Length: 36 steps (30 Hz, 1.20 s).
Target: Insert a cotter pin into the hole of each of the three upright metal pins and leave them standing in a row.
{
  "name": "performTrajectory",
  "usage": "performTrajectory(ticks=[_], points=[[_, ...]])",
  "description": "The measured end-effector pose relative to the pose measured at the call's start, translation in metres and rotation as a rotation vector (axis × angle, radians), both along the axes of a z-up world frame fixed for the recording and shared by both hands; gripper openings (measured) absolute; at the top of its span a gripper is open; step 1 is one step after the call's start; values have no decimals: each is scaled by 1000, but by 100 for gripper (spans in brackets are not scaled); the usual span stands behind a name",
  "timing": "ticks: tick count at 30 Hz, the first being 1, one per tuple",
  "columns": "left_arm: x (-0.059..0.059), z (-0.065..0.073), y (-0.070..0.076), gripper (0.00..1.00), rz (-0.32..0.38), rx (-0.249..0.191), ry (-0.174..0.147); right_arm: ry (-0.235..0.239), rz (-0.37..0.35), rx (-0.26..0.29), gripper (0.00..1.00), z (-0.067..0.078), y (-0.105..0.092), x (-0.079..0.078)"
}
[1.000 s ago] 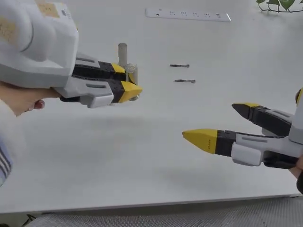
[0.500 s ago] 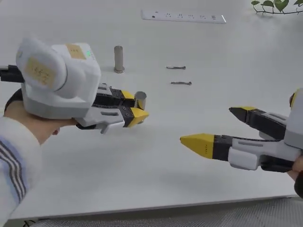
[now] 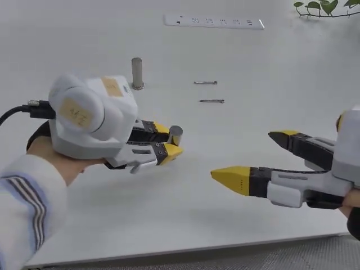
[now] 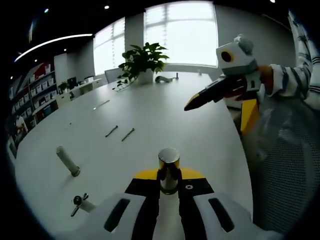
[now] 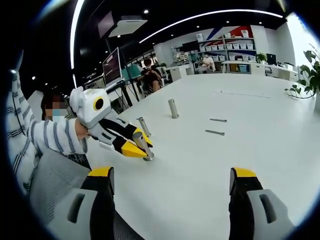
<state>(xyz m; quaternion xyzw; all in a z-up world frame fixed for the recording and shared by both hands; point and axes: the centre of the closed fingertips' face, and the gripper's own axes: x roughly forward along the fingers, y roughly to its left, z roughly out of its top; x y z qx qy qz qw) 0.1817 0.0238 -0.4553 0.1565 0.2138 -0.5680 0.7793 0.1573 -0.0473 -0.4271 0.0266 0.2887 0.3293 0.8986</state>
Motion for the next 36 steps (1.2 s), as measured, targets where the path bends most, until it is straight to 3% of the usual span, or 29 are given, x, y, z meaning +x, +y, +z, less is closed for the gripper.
performTrajectory(ticks=[29,36], points=[[-8,-13,-4,9,-36,8,-5,-3,-13,16,94,2,-4,-2],[-7,-14,-2,9,-32,-9,1,-3,-17,12,93,1,-6,-2]])
